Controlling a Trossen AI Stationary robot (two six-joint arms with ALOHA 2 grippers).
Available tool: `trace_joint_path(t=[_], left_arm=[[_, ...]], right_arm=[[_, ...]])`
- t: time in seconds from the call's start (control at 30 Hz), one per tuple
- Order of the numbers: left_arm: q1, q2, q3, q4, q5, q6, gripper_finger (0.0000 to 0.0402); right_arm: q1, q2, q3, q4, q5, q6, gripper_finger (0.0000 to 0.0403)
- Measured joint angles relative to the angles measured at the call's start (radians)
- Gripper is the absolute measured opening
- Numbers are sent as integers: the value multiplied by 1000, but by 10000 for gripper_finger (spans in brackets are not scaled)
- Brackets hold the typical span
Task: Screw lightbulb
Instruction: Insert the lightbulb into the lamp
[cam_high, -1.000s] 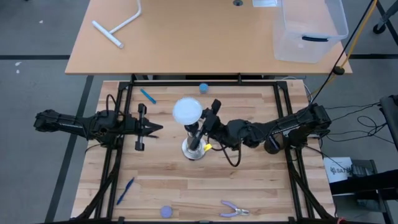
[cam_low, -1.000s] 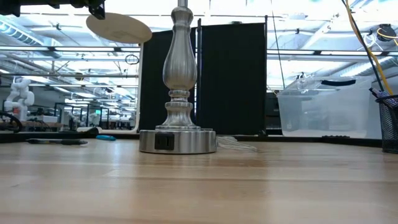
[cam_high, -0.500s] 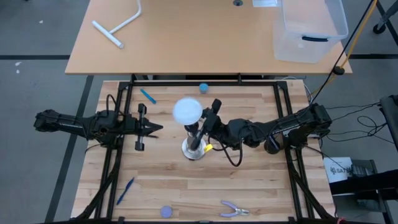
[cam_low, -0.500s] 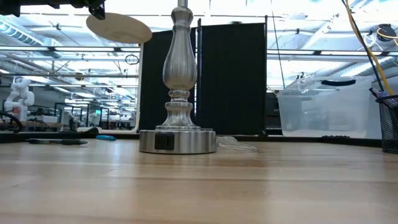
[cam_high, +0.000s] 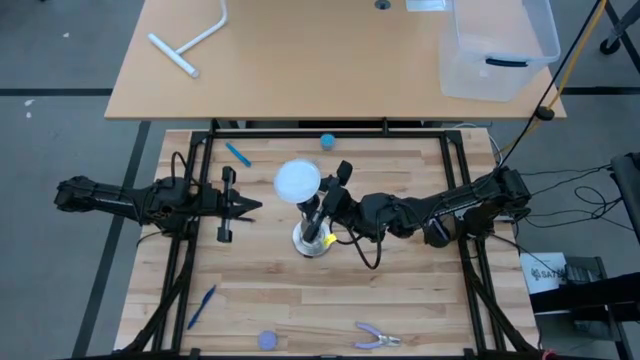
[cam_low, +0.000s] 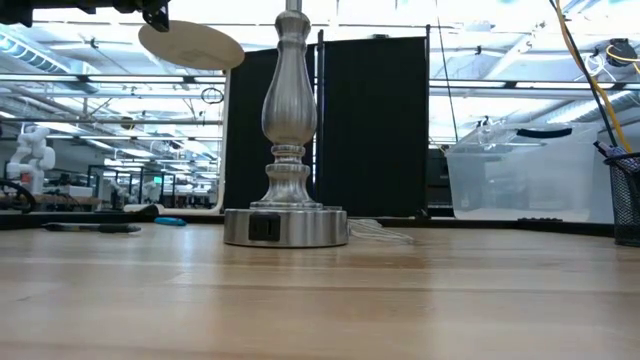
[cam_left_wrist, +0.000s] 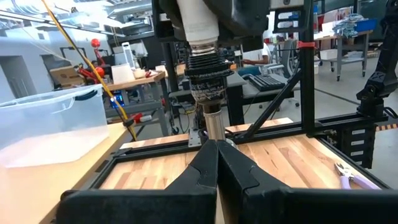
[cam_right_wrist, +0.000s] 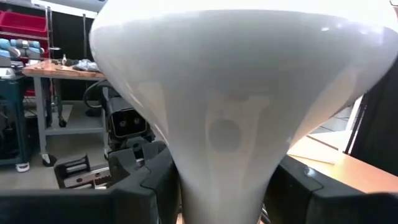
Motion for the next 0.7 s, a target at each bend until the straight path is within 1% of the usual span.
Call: trace_joint_path(t=[0.17,0.4,0.63,0.7], left_arm=[[0,0,0,0,0,0,0],[0,0,0,5,0,0,0],[-3,0,0,58,0,8,1],[-14,0,0,62,-20,3,5]], right_arm=[[1,-1,0,-45,58,8,171],[1,-2,2,-66,62,-6,171],[3,-2,2,-76,64,-37,171],[3,-2,2,-85,62,-38,171]])
